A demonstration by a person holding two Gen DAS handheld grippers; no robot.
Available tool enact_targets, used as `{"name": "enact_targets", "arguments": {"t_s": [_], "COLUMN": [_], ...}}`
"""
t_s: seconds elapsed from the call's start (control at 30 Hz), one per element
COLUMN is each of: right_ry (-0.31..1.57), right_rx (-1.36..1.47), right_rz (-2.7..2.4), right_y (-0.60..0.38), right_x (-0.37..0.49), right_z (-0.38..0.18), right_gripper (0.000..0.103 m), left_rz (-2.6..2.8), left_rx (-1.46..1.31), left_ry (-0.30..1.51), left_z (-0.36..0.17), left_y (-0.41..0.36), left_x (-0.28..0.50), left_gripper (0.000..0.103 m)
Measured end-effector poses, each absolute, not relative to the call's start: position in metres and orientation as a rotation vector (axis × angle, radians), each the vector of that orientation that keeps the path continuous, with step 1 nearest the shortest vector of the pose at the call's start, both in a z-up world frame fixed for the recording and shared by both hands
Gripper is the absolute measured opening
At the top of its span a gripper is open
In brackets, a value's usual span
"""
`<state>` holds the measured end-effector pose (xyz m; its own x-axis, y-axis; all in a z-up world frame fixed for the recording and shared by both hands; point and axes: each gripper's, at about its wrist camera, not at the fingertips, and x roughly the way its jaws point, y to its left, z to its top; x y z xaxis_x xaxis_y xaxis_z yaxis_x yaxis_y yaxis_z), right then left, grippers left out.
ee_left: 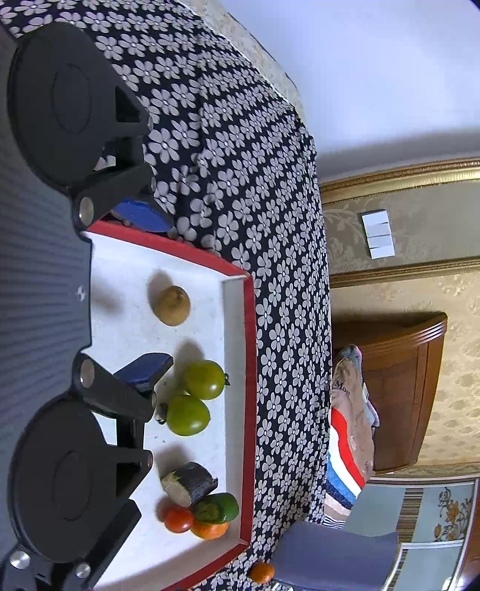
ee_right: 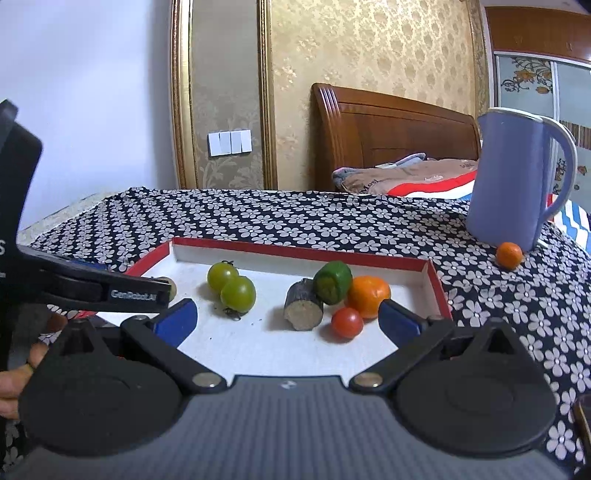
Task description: Organize fruits
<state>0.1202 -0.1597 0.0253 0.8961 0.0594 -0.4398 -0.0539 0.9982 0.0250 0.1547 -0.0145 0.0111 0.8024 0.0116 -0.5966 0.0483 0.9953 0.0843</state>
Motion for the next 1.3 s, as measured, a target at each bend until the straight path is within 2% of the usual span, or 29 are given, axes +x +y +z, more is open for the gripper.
{"name": "enact_targets", "arguments": {"t_s": [0.9, 1.13, 1.3], "right_ry": [0.516, 0.583, 0.603], "right_rx": [-0.002, -0.039, -0.03], "right_rz": [0.055, 0.041, 0.04], "right_y": [-0.148, -0.147, -0.147], "right_x": [0.068, 0.071, 0.079], "right_z": [0.007, -0.001, -0.004], "right_gripper": [0.103, 0.103, 0.103], "left_rz": [-0.069, -0.072, -0.076], "left_rx": [0.052, 0.049, 0.044], "left_ry": [0.634, 0.627, 0.623], "left_z": [-0.002, 0.0, 0.004], "left_y": [0.01, 0.015, 0.018], "left_x": [0.095, 0.084, 0.075], "left_gripper": [0.073, 0.078, 0.078]}}
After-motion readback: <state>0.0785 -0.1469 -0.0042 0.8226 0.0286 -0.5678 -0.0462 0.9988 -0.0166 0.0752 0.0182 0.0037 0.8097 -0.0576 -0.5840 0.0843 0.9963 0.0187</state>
